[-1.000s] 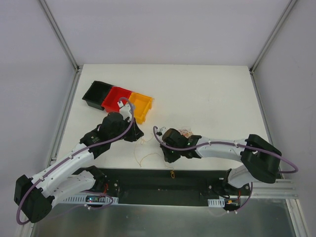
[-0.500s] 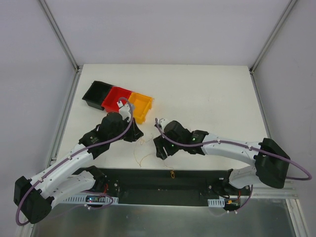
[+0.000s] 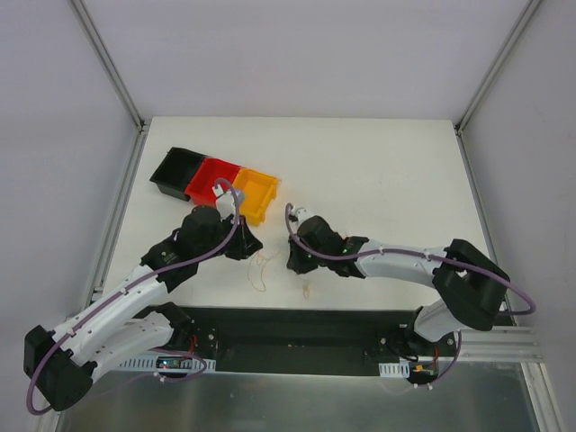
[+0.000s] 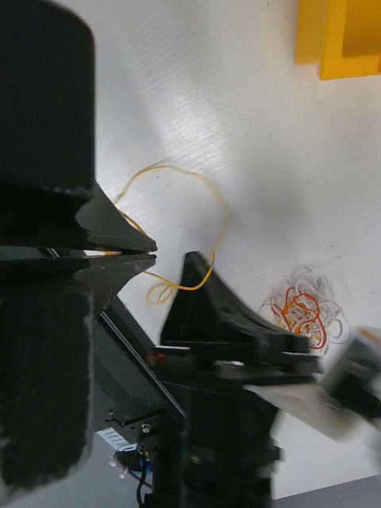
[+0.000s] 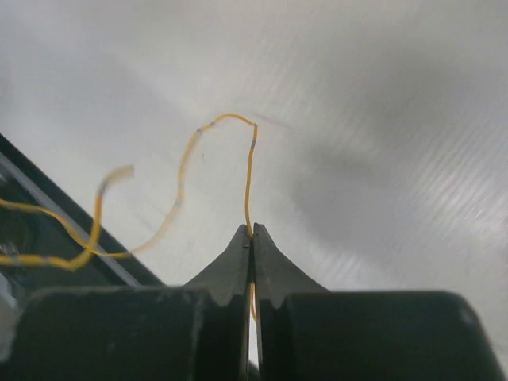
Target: Untangle the cables
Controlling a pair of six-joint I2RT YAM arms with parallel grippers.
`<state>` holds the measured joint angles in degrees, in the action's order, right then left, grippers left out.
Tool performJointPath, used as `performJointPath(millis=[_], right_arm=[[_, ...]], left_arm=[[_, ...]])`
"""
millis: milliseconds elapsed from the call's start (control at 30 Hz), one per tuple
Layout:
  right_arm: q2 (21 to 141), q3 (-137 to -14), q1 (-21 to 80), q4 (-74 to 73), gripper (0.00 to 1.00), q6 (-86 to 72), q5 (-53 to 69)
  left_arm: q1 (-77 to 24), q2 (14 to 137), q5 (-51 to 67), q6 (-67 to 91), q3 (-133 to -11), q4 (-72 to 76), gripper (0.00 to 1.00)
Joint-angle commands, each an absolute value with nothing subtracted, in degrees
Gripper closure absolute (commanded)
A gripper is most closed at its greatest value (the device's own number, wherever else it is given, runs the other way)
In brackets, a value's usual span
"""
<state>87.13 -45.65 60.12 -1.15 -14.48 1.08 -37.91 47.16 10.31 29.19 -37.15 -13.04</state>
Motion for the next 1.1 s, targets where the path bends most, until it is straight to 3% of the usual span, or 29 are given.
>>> performJointPath(millis=[0,67,233,533,767,1067], right_arm=[[86.04,-42.21,50.12,25.33,0.99,-24.92,8.47],[88.84,-38.68,48.43,39.85,0.99,-28.03,13.43],[95.7,-32.8,49.39,59.11,1.0,-29.79,17.05],[100.9,-31.99,48.08,59.59,0.99,-31.2,15.73],[101.07,-31.73,48.16,59.68,0.99,-31.55,14.33],[101.43,-32.08,48.16,59.85,0.99,-32.08,14.5]], left_arm=[[-38.23,48.07,12.12,32.16,-34.2,-9.68,1.0],[-38.23,50.26,13.18,33.65,-32.44,-7.04,1.0],[-38.32,57.64,12.83,35.15,-30.76,-0.18,1.0],[-38.32,72.68,17.13,37.35,-31.56,12.81,1.0],[-38.67,70.76,17.76,38.06,-26.64,19.51,0.6],[-43.94,66.88,8.1,34.19,-26.01,12.93,0.38]])
